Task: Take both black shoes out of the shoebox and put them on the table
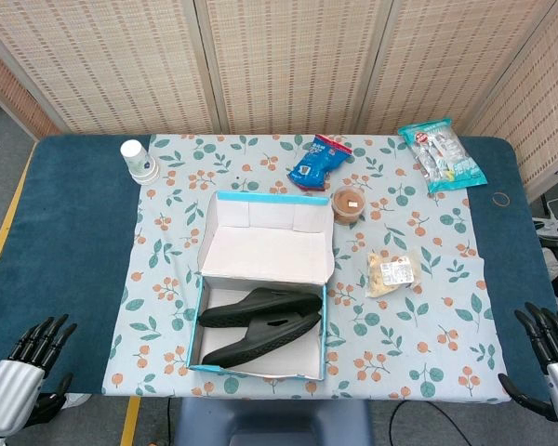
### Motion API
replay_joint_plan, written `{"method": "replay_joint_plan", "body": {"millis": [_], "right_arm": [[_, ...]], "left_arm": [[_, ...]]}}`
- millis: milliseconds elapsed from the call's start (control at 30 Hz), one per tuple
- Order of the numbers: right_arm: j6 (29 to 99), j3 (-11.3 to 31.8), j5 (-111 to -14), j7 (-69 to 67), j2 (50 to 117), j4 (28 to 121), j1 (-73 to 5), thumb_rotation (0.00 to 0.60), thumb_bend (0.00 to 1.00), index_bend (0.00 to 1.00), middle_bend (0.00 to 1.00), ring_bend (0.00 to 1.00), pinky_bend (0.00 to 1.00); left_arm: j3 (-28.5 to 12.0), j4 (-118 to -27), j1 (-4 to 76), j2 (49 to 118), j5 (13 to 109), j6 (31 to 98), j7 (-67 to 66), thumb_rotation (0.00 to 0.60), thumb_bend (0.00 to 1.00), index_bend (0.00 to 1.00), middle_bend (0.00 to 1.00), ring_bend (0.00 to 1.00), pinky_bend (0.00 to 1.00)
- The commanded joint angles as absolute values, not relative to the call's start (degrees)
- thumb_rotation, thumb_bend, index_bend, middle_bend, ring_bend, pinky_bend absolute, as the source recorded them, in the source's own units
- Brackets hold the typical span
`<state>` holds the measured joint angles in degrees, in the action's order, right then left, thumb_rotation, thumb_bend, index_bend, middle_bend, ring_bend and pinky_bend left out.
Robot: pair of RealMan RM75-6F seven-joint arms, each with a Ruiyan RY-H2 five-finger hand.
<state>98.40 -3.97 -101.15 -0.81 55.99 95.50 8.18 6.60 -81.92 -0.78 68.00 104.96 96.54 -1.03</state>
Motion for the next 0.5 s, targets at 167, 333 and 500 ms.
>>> {"method": "replay_joint_plan", "body": {"millis": [167,333,500], "right_arm": [[96.90,-3.86,-100.52,0.15,56.35,95.65,7.57,0.513,0.17,0.00,0.00,0.00,0.00],[94.44,-2.77,-99.00,3.13,57.89,96.20,6.21,0.514,0.17,0.00,0.00,0.00,0.00],[92.39,-2.23,-97.54,5.74,59.05,97.14,5.34,0.513,0.17,0.00,0.00,0.00,0.00]], "left_arm": [[9.09,-82.66,-0.32,68.14,109.36,97.16,1.87,0.600,0.43,0.00,0.00,0.00,0.15],[12.82,-87.33,1.94,66.60,118.19,97.23,4.61,0.600,0.43,0.00,0.00,0.00,0.16],[15.31,-101.93,4.51,64.72,121.27,90.32,1.74,0.600,0.42,0.02,0.00,0.00,0.15]]}}
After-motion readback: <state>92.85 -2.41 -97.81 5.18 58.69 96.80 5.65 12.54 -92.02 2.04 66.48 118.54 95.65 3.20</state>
